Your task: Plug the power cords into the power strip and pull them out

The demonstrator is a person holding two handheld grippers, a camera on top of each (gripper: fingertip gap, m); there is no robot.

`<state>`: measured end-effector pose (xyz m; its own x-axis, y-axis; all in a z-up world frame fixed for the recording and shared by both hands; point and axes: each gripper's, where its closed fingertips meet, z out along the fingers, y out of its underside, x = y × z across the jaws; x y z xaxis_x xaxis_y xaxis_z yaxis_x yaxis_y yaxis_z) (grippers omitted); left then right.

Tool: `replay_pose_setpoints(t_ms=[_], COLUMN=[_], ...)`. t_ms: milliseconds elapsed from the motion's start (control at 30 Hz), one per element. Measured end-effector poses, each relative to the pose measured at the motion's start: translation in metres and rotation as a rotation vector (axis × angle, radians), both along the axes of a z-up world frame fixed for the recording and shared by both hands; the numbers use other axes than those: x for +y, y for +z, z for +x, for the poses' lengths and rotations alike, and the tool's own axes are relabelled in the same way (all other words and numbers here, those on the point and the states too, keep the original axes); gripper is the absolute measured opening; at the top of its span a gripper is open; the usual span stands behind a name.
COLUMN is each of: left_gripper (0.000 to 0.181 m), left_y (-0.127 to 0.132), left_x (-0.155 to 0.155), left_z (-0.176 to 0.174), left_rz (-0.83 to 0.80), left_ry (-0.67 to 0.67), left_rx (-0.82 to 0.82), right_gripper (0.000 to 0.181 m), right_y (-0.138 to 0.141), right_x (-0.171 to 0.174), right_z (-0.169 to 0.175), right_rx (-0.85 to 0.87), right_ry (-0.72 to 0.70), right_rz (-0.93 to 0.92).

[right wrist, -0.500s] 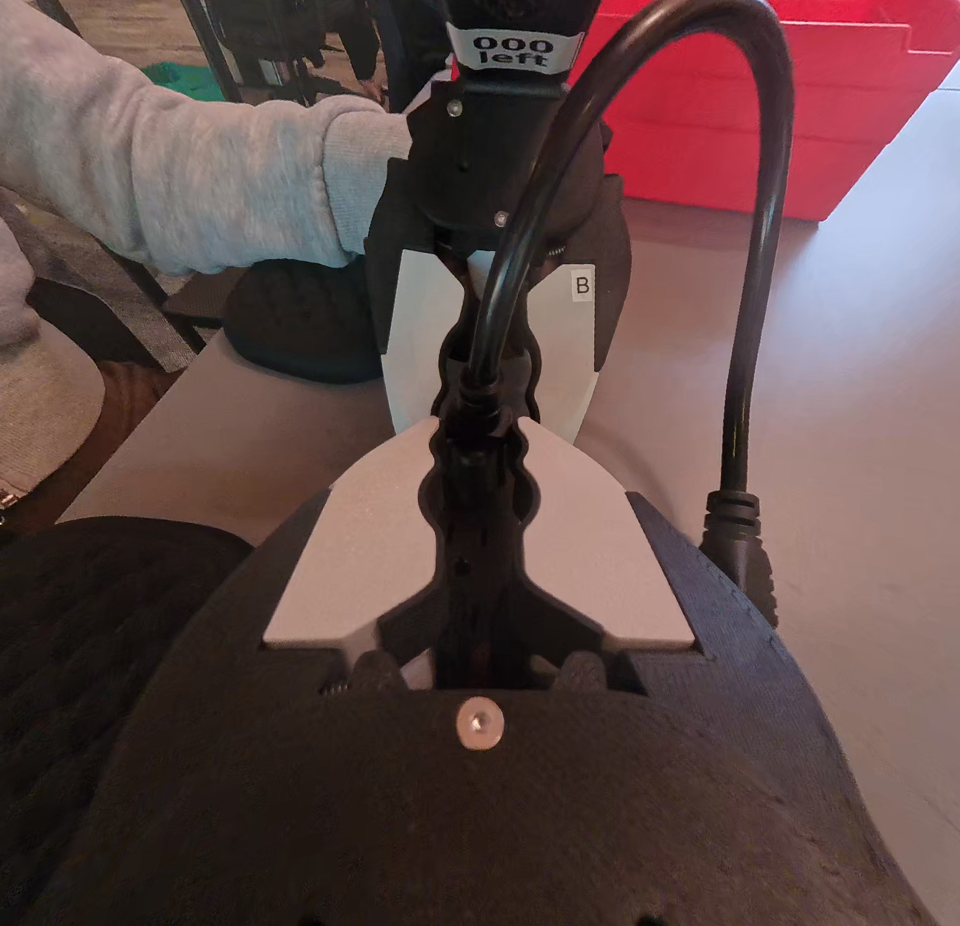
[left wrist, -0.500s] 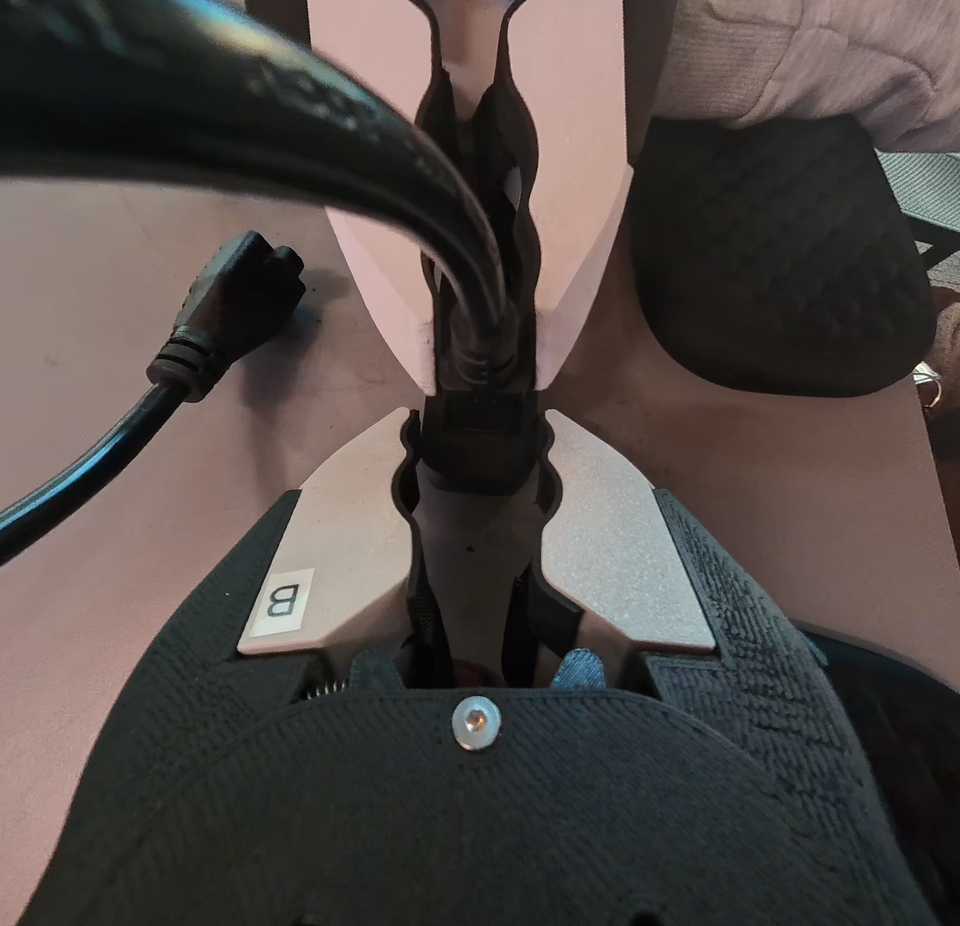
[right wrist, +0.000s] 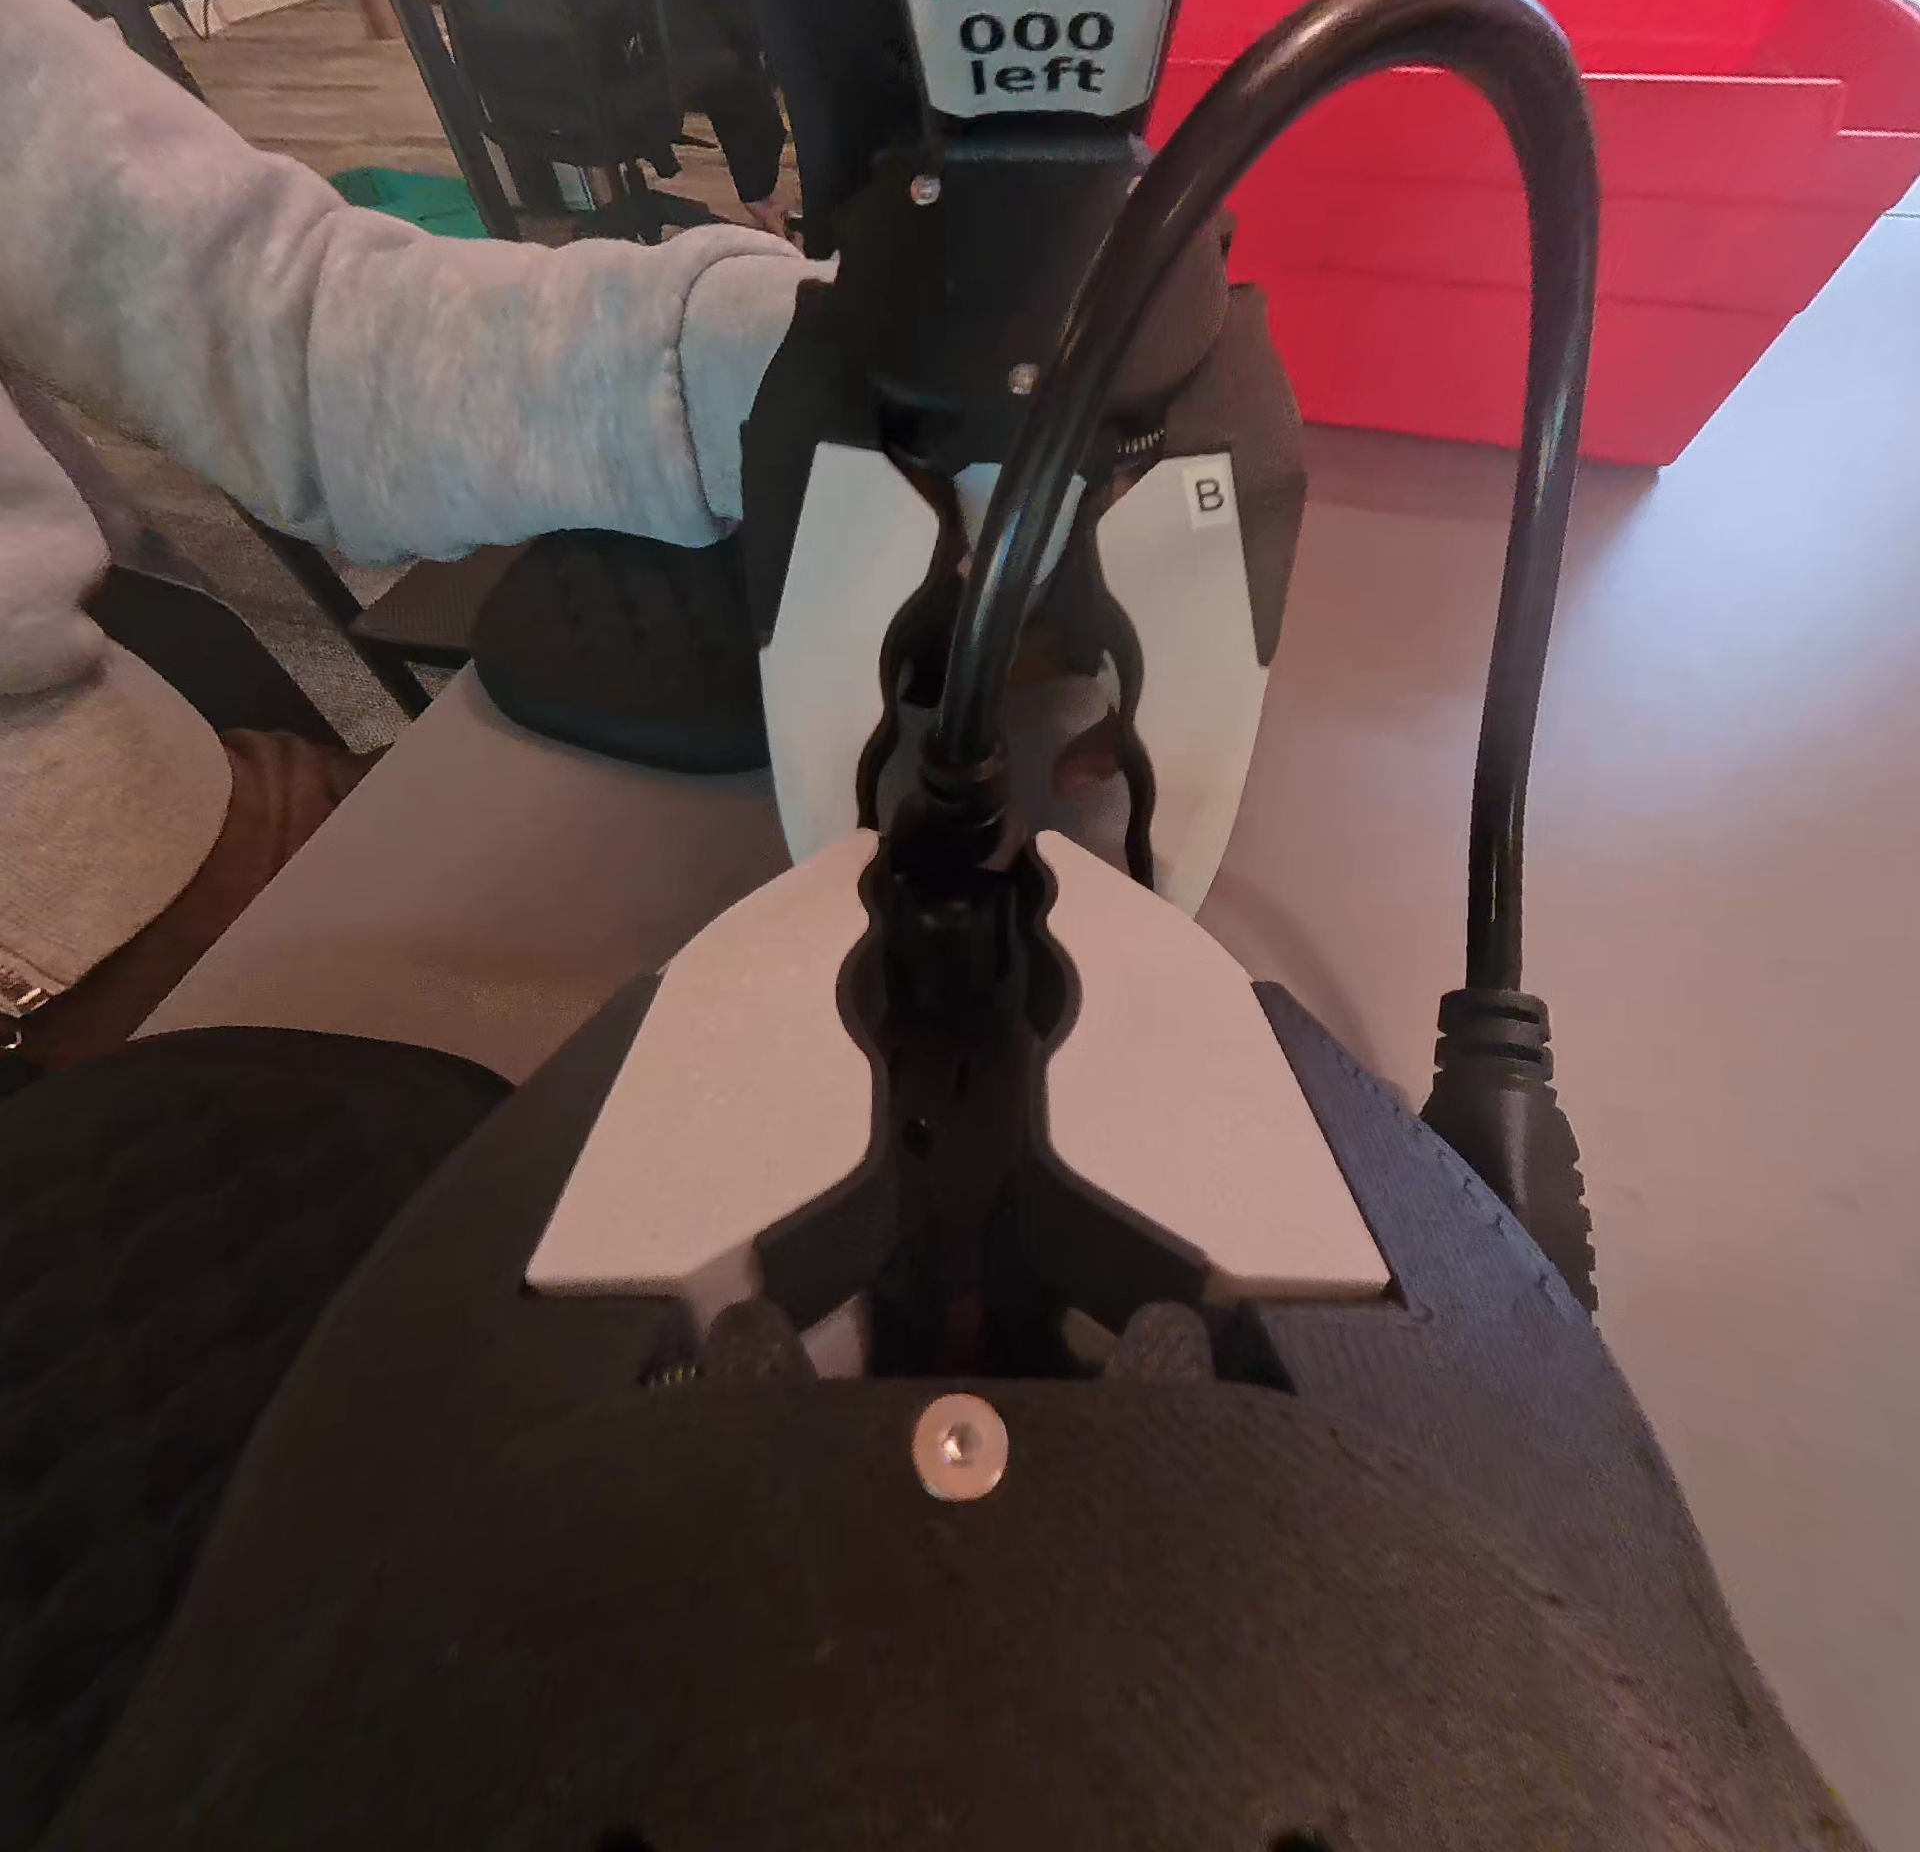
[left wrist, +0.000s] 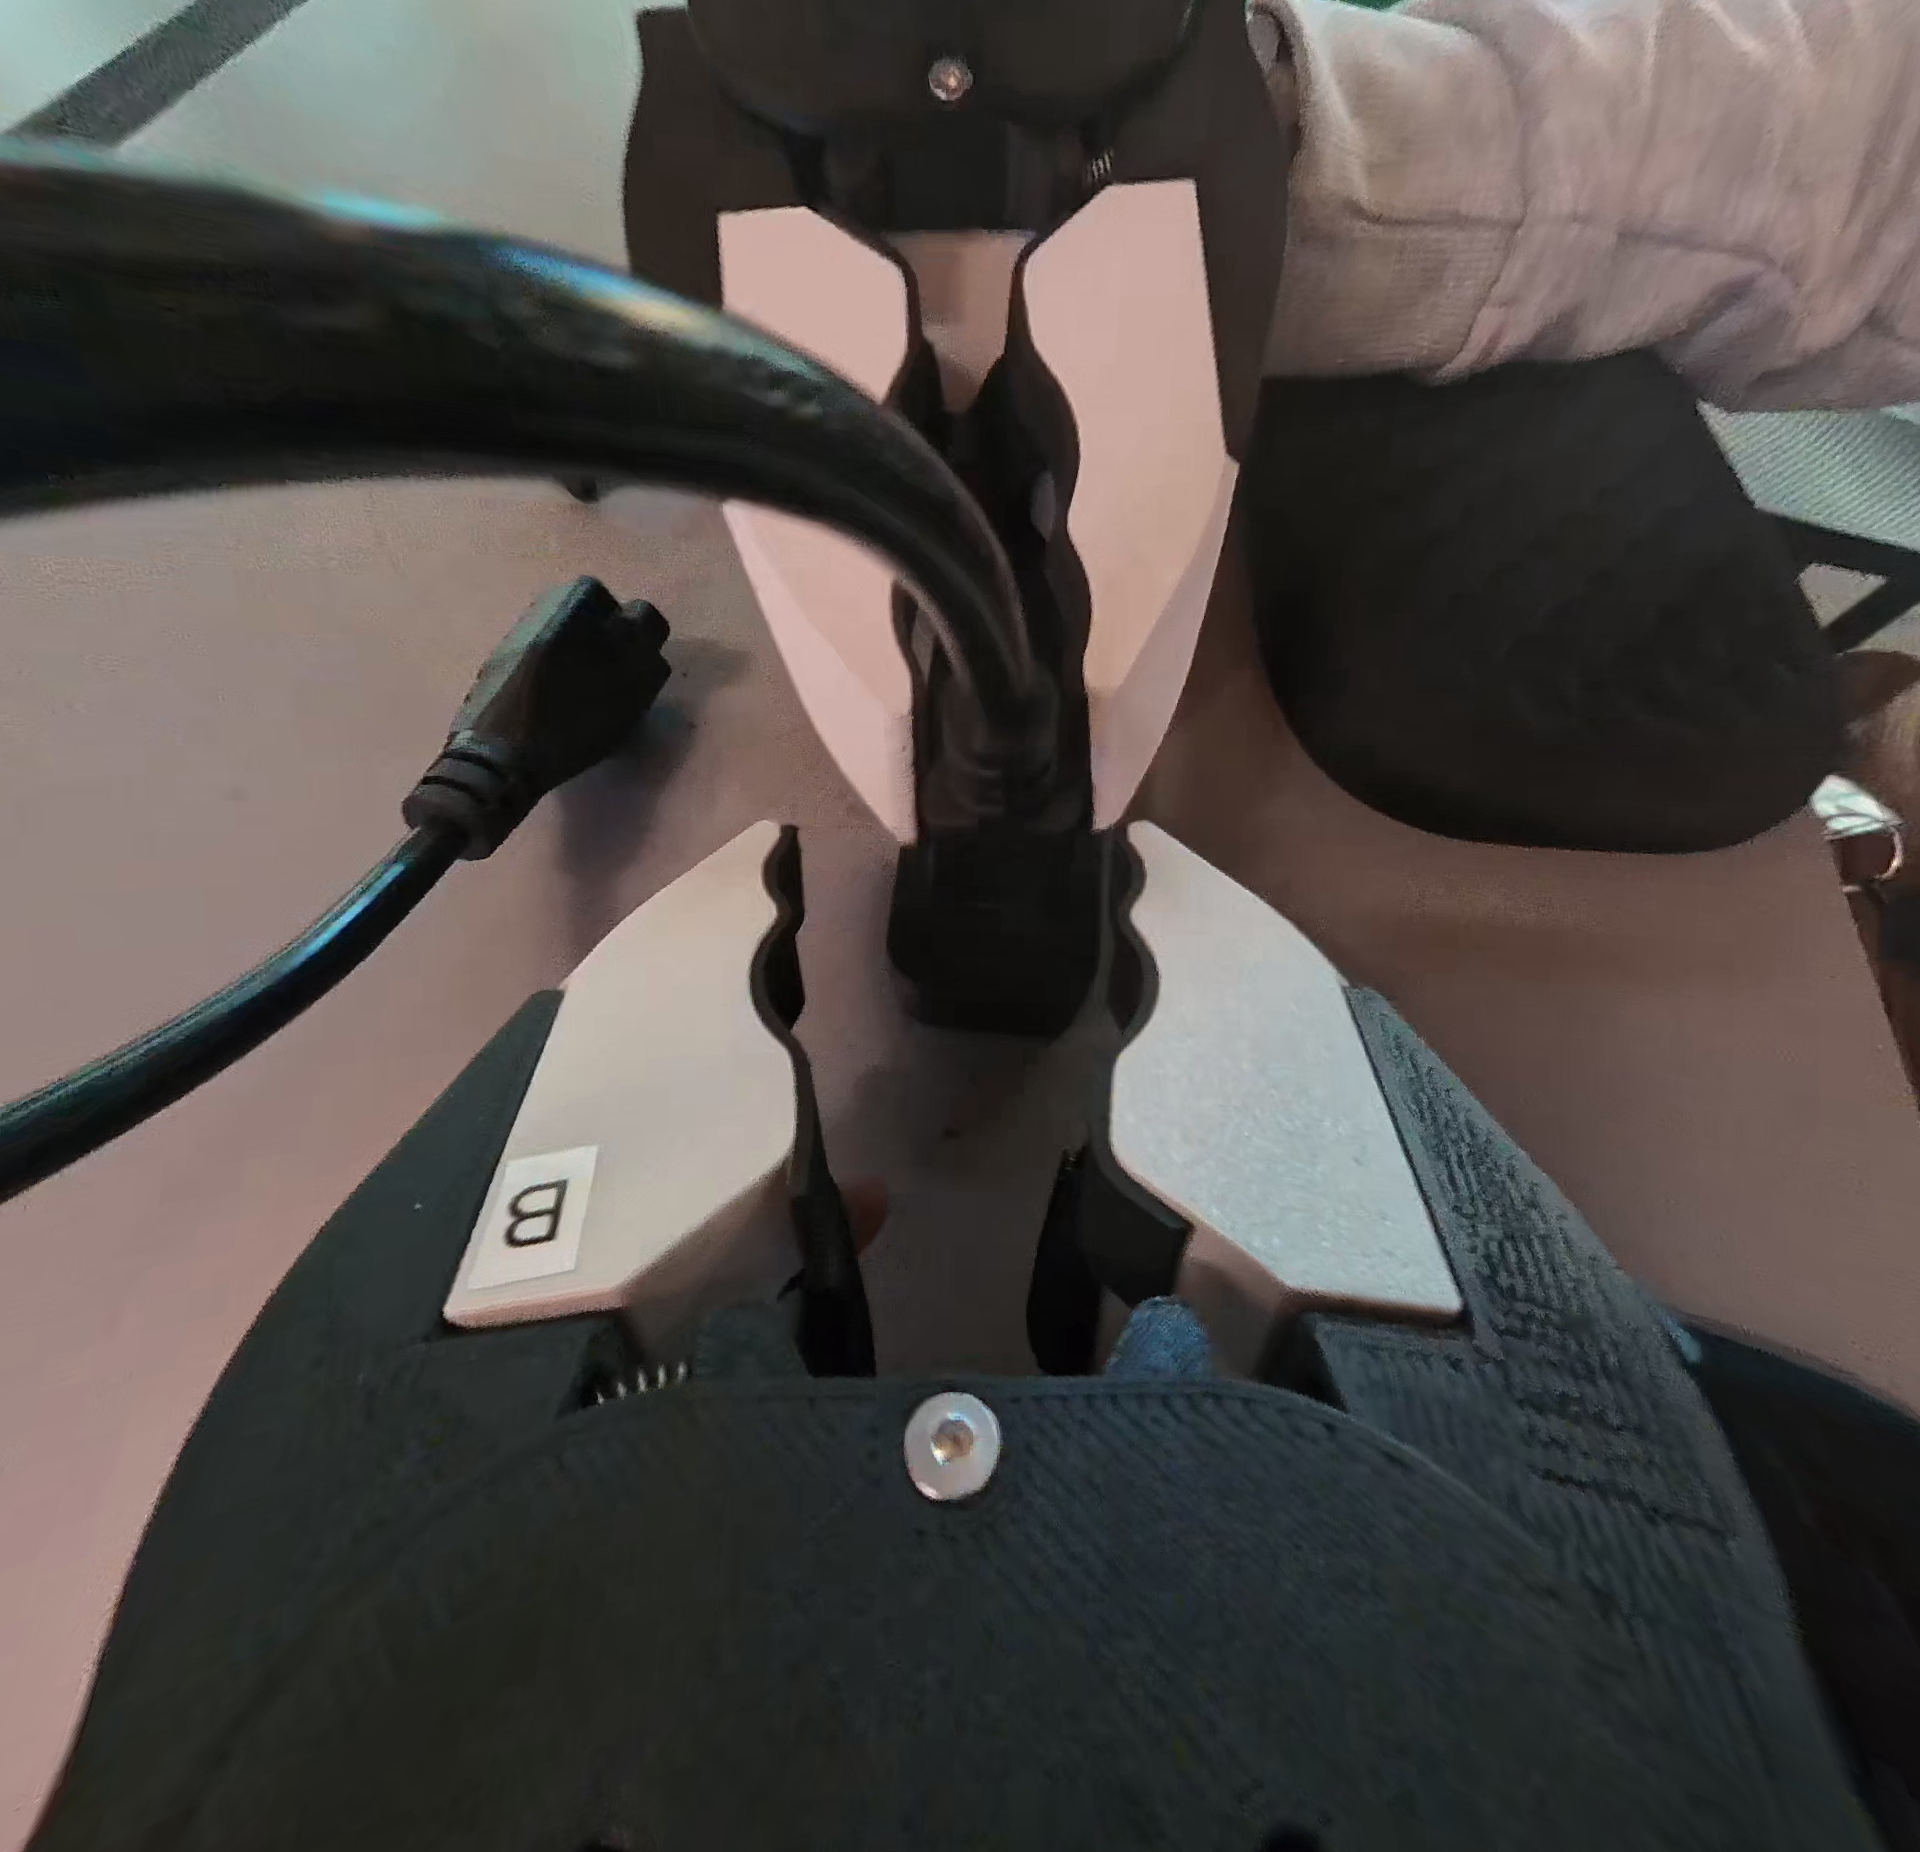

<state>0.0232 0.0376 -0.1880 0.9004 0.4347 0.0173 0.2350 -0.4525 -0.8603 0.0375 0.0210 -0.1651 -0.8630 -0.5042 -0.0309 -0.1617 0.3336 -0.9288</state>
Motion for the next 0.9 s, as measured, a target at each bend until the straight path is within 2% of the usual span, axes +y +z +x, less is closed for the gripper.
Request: replay_pose_setpoints(t_ms=[67,167,300,400,500,567,700,900], left_gripper=[0.056,0.042,0.042,0.050,0.036,0.022,0.006,0.001], left_y=[0.005,0.005,0.005,0.009,0.005,0.004,-0.004,-0.005], left_x=[-0.003,-0.008,-0.007,-0.008,-0.015,-0.014,-0.009,-0.007], left_z=[0.001,0.008,0.013,0.011,0.016,0.021,0.019,0.019], left_rz=[0.038,0.044,0.030,0.033,-0.001,0.008,-0.017,0.057], left_ry=[0.000,-0.033,-0.061,-0.035,-0.044,-0.076,-0.068,-0.032], left_rx=[-0.003,-0.019,-0.007,0.001,-0.001,-0.024,-0.050,-0.221], right_gripper=[0.023,0.023,0.023,0.023,0.023,0.023,0.023,0.022], right_y=[0.000,0.000,0.000,0.000,0.000,0.000,0.000,0.001], right_x=[0.000,0.001,0.002,0.002,0.002,0.002,0.002,0.001], right_z=[0.000,0.001,0.002,0.002,0.002,0.002,0.002,0.002], right_rx=[-0.001,-0.003,-0.005,-0.007,-0.011,-0.012,-0.009,0.030], right_ry=[0.002,0.009,0.022,0.023,0.025,0.026,0.026,0.016], right_rz=[0.001,0.001,0.001,0.002,0.003,0.004,0.005,-0.024])
